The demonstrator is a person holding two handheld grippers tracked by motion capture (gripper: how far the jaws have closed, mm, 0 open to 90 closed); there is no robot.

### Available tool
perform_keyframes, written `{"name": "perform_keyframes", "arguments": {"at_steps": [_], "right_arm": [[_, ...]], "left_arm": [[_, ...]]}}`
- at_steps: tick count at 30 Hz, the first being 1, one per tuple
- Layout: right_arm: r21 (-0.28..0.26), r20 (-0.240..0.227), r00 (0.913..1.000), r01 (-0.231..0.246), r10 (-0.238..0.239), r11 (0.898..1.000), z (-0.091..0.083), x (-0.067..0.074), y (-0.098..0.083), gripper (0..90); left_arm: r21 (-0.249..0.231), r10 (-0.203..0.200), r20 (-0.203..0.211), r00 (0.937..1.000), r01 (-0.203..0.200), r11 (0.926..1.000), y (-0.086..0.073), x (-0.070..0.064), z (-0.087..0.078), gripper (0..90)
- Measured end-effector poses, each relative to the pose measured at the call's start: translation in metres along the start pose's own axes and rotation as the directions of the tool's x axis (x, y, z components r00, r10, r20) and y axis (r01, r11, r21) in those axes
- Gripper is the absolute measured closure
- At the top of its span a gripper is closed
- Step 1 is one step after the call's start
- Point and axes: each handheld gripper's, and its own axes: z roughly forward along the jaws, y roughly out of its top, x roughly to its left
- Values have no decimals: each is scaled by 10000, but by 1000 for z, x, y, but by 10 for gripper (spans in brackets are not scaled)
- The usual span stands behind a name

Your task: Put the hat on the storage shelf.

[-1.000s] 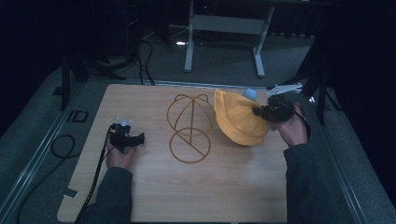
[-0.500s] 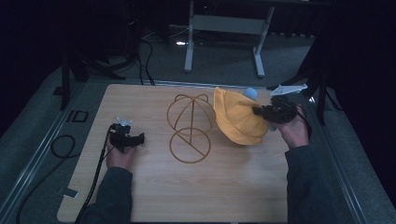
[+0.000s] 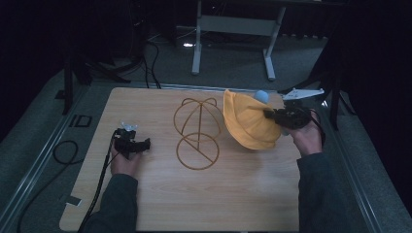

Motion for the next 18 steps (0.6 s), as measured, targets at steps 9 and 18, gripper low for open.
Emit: {"name": "perform_keyframes", "arguments": {"at_steps": [9, 18], "right_arm": [[-517, -120, 9996, -255, 249, 9983, -12, -5, -1, 843], [-870, -326, 9990, -334, 307, 9956, -20, -5, 0, 843]], "left_arm": [[-2, 17, -4, 10000, -17, 10000, 0, 0, 0, 147], [-5, 9, -7, 10000, -9, 10000, 0, 0, 0, 147]]}}
